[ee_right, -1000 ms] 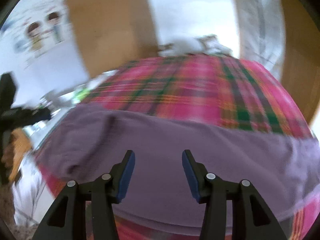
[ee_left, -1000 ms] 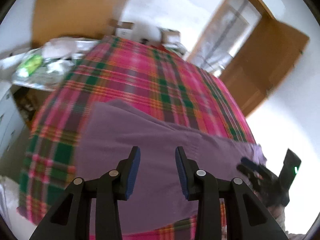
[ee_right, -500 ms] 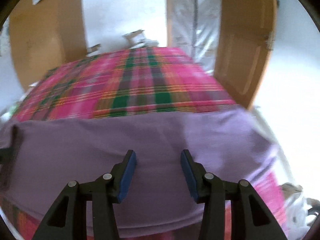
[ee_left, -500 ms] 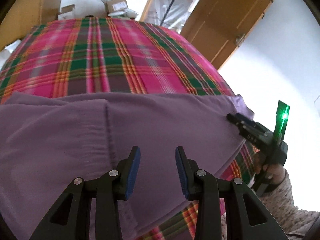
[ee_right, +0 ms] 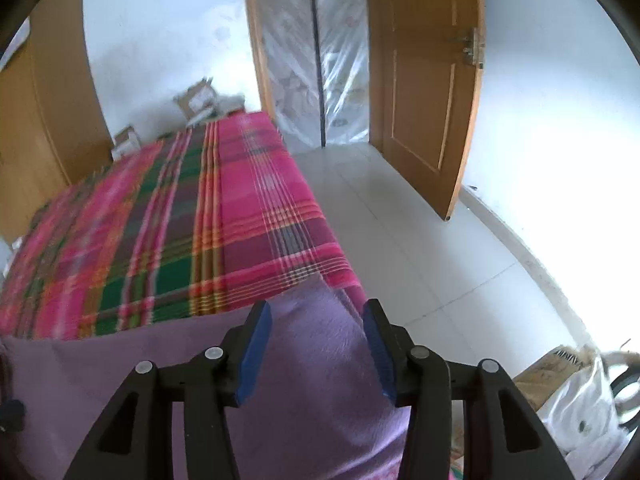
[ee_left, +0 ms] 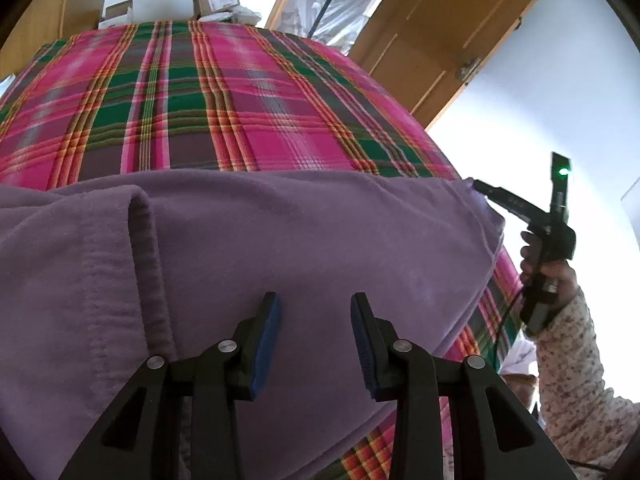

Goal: Fold clothes

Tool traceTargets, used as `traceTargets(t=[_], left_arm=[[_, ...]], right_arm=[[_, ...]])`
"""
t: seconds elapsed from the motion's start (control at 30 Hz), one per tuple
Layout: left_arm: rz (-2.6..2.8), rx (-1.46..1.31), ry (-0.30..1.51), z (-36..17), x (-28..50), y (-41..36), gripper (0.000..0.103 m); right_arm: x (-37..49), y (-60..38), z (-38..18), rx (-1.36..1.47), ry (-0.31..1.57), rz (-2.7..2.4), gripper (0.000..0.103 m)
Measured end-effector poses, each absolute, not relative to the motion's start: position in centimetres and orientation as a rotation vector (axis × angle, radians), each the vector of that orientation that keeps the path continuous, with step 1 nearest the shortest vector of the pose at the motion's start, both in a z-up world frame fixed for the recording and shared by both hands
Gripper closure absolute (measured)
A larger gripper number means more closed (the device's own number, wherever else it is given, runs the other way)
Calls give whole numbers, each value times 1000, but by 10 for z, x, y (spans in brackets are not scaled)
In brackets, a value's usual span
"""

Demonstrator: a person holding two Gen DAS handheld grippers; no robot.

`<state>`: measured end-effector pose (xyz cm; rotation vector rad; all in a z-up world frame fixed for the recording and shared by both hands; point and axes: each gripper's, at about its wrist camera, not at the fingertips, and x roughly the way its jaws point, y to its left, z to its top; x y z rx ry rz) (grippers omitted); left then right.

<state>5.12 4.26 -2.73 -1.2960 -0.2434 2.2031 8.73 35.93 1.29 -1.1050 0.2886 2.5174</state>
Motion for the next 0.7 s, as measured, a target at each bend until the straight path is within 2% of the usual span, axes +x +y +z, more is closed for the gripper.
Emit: traceTargets(t=[0.17,0.23,0.27,0.3,0.33,0.4,0.7], left_arm=[[2233,-1258,-151,-25,57,54,55],[2249,-1244,-100,-24,60,59,49],[2262,-1237,-73,-23,62,62,49],[2278,-1229,-50,-23,64,64,49],[2289,-1224,-35,-23,66,65,49],[2312,-1214,-14,-24,68,67,49],[2321,-1210,-22,-25,71,66,49]], right_arm=[[76,364,5,-1136,285,2521,57],[75,365,3,-1139,288,2517,68],[75,365,3,-1135,292,2519,72],[76,365,4,-1128,298,2524,81],[77,366,4,-1121,304,2529,86],[79,366,7,-1097,295,2538,90],[68,366,3,-1141,246,2475,90]])
